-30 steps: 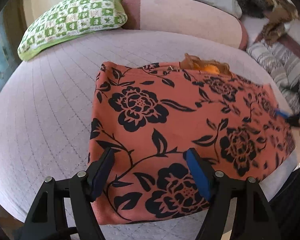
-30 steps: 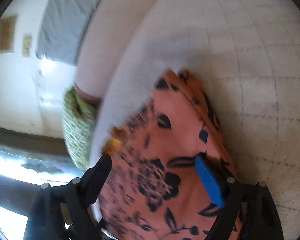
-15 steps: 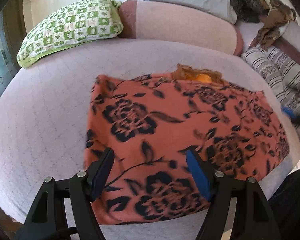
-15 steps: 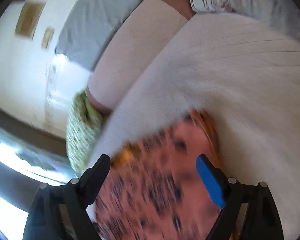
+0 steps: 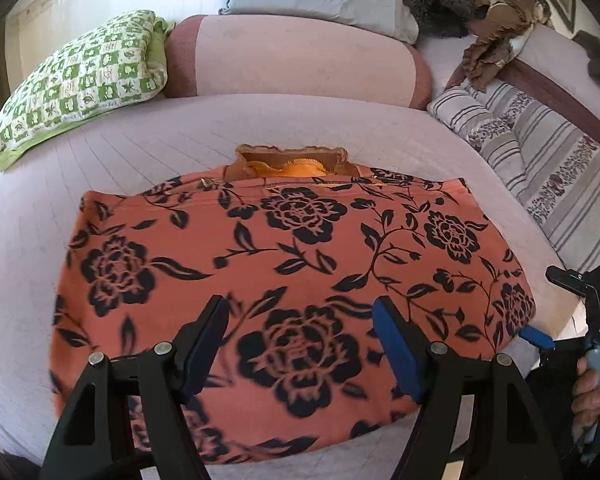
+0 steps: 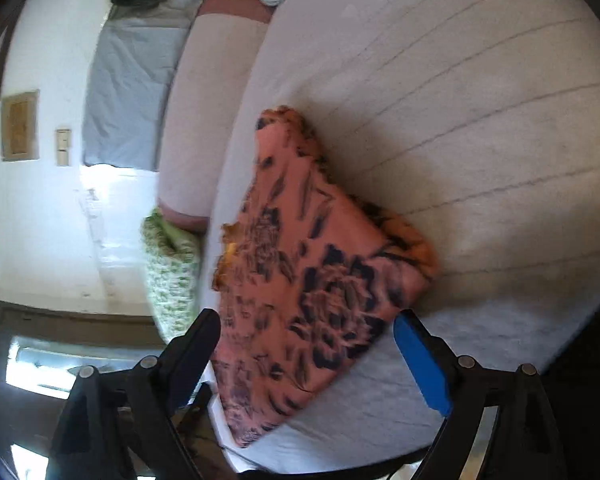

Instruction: Fold small clothes

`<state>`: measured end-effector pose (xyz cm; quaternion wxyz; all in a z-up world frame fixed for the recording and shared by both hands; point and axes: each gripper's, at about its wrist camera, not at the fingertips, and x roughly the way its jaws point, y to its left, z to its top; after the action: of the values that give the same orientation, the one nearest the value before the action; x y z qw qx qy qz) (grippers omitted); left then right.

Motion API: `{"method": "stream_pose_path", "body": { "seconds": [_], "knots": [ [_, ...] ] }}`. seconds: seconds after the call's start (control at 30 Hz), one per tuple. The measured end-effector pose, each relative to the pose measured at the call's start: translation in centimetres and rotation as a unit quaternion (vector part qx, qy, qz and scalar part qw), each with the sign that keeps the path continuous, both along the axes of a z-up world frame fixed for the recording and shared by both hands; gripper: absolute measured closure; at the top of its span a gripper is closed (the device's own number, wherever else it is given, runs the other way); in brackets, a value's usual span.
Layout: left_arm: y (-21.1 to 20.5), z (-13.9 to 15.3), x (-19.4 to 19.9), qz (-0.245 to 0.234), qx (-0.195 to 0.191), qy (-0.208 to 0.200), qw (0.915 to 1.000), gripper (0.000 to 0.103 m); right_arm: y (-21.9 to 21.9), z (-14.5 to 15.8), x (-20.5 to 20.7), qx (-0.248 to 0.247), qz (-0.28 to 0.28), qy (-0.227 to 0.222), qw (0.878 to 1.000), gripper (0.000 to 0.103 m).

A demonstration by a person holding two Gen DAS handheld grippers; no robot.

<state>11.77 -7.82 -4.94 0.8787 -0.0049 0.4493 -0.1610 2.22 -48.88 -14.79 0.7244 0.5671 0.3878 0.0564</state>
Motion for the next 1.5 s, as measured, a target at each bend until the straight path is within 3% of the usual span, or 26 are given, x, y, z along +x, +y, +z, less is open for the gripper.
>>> {"method": "stream_pose_path", "body": {
  "seconds": [0.03, 0.17, 0.37, 0.43, 0.47, 0.5, 0.53, 0.57, 0.63, 0.7, 0.73, 0.77, 0.8, 0.83, 0.87, 0.9, 0.93, 0.97, 1.07, 1.17, 1.27, 1.3, 1.4, 1.5],
  "knots": [
    [-0.3, -0.4, 0.2, 0.001, 0.002, 0.005, 1.0000, 0.028, 0.0, -0.1, 0.0, -0.014, -0.008, 0.013, 1.000, 0.012],
    [-0.6, -2.4, 0.7, 0.013, 0.013, 0.038, 0.9991, 0.028, -0.9, -1.5, -0.3, 0.031, -0.040, 0.020, 0.999, 0.012],
    [0.0, -0.6, -0.1, 0.020, 0.013, -0.008, 0.9997, 0.028, -1.1, -0.8, -0.3, 0.014, -0.064, 0.022, 0.998, 0.013],
    [-0.3, -1.8, 0.4, 0.017, 0.029, 0.004, 0.9994, 0.025, -0.8, -0.6, 0.3, 0.002, -0.068, 0.025, 0.997, 0.014],
    [-0.6, -2.8, 0.9, 0.017, 0.042, 0.022, 0.9987, 0.025, -0.6, -0.3, 0.6, -0.016, -0.066, 0.029, 0.997, 0.024],
    [-0.8, -4.1, 1.0, 0.012, 0.060, 0.035, 0.9975, 0.025, -0.4, -0.2, 0.9, -0.028, -0.062, 0.035, 0.997, 0.042],
    [-1.0, -3.9, 0.6, 0.006, 0.070, 0.015, 0.9974, 0.025, -0.3, -0.1, 1.0, -0.036, -0.055, 0.040, 0.997, 0.060],
    [-1.2, -3.6, 0.4, 0.002, 0.076, 0.008, 0.9970, 0.025, -0.2, 0.2, 1.1, -0.054, -0.049, 0.047, 0.996, 0.064],
    [-1.2, -2.2, 0.0, -0.003, 0.048, -0.002, 0.9988, 0.025, -0.1, 0.8, 1.2, -0.083, -0.042, 0.046, 0.995, 0.064],
    [-0.8, -0.4, -0.8, 0.007, 0.032, -0.051, 0.9982, 0.025, 0.1, 0.9, 1.3, -0.094, -0.032, 0.047, 0.994, 0.063],
    [-0.8, 0.0, -0.9, 0.009, 0.034, -0.063, 0.9974, 0.025, 0.1, 0.8, 1.3, -0.099, -0.038, 0.052, 0.993, 0.052],
    [-1.1, -0.3, -0.7, 0.005, 0.039, -0.061, 0.9974, 0.025, 0.0, 0.5, 1.4, -0.093, -0.045, 0.053, 0.993, 0.041],
    [-1.6, -1.5, 0.1, -0.006, 0.056, -0.034, 0.9978, 0.025, 0.0, 0.3, 1.5, -0.082, -0.047, 0.044, 0.995, 0.032],
    [-2.1, -3.4, 0.9, -0.016, 0.078, 0.009, 0.9968, 0.025, 0.0, 0.3, 1.8, -0.083, -0.048, 0.040, 0.995, 0.031],
    [-2.3, -4.8, 1.1, -0.025, 0.091, 0.018, 0.9954, 0.024, 0.3, 0.5, 2.3, -0.095, -0.038, 0.040, 0.994, 0.031],
    [-2.5, -4.5, 0.7, -0.029, 0.098, -0.003, 0.9948, 0.023, 0.6, 0.7, 2.8, -0.102, -0.023, 0.038, 0.994, 0.040],
    [-2.7, -4.4, 0.7, -0.034, 0.107, 0.000, 0.9937, 0.024, 0.9, 0.8, 3.2, -0.105, -0.011, 0.040, 0.994, 0.072],
    [-2.6, -4.1, 0.9, -0.032, 0.100, 0.007, 0.9944, 0.024, 1.2, 1.1, 3.7, -0.121, 0.002, 0.047, 0.991, 0.082],
    [-2.1, -3.9, 0.9, -0.034, 0.080, 0.013, 0.9961, 0.024, 2.6, 3.6, 4.3, -0.171, 0.020, 0.030, 0.985, 0.087],
    [-0.8, -3.2, 0.8, -0.029, 0.038, 0.014, 0.9988, 0.026, 5.4, 7.9, 4.8, -0.243, 0.046, -0.017, 0.969, 0.089],
    [3.2, -1.1, 0.9, 0.028, -0.047, 0.008, 0.9985, 0.030, 9.7, 12.2, 5.2, -0.310, 0.085, -0.069, 0.944, 0.090],
    [4.1, -0.4, 0.5, 0.042, -0.060, -0.002, 0.9973, 0.030, 11.3, 13.4, 5.2, -0.328, 0.099, -0.085, 0.936, 0.090],
    [9.0, 2.2, -1.0, 0.101, -0.093, -0.040, 0.9897, 0.030, 16.9, 16.1, 5.0, -0.370, 0.146, -0.135, 0.907, 0.090],
    [13.4, 3.5, -2.6, 0.152, -0.107, -0.060, 0.9807, 0.030, 23.0, 16.8, 4.6, -0.397, 0.204, -0.171, 0.878, 0.090]
  ]
}}
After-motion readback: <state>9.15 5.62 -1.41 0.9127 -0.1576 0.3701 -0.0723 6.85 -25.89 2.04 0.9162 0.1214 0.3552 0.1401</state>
